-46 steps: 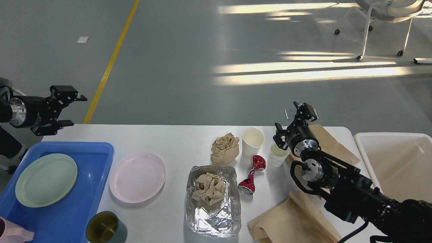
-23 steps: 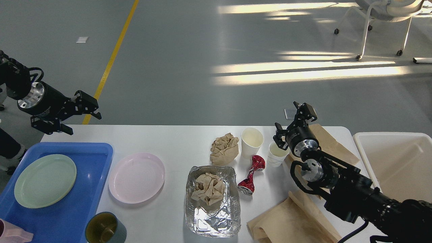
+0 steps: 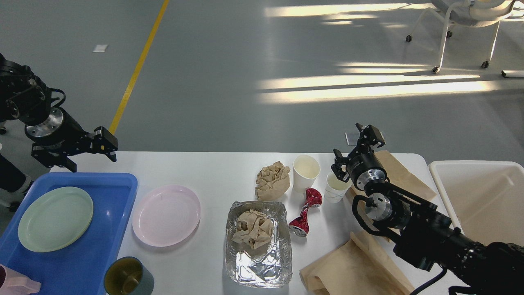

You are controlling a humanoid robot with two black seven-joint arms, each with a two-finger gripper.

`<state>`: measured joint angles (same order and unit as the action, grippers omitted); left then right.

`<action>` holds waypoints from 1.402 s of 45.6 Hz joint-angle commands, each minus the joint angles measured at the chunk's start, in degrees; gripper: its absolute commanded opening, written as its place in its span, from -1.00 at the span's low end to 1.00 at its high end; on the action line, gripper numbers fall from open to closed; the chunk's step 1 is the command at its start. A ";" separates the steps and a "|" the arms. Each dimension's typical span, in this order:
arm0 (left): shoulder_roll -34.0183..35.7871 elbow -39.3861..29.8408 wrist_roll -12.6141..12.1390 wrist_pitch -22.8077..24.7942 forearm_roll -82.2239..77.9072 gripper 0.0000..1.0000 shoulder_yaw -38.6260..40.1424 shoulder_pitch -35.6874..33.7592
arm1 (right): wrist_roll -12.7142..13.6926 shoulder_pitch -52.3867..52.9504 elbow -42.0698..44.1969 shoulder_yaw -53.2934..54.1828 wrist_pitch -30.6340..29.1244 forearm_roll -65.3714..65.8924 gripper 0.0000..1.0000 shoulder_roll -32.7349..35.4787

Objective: Tidy desktop
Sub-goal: 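Raise the left gripper and move it over the blue tray, then lower the left gripper onto the dark green cup and grasp it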

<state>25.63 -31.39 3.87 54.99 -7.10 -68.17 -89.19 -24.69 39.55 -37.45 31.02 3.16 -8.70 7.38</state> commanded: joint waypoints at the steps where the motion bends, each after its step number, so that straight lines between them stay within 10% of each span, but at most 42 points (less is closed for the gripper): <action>1: -1.73 -1.47 0.00 0.01 -0.02 0.93 0.05 1.21 | 0.00 0.00 0.00 0.00 0.00 0.00 1.00 0.00; 34: -6.47 -23.89 -1.41 0.01 -2.30 0.93 -3.64 -2.39 | 0.00 0.00 0.00 0.00 0.00 0.00 1.00 0.00; 64: -6.47 -24.86 -1.23 0.01 -3.27 0.93 -7.59 1.65 | 0.00 0.00 0.00 0.00 0.00 0.00 1.00 0.00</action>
<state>19.56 -56.29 2.73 55.00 -10.44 -75.95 -87.85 -24.69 39.55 -37.44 31.04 3.16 -8.70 7.38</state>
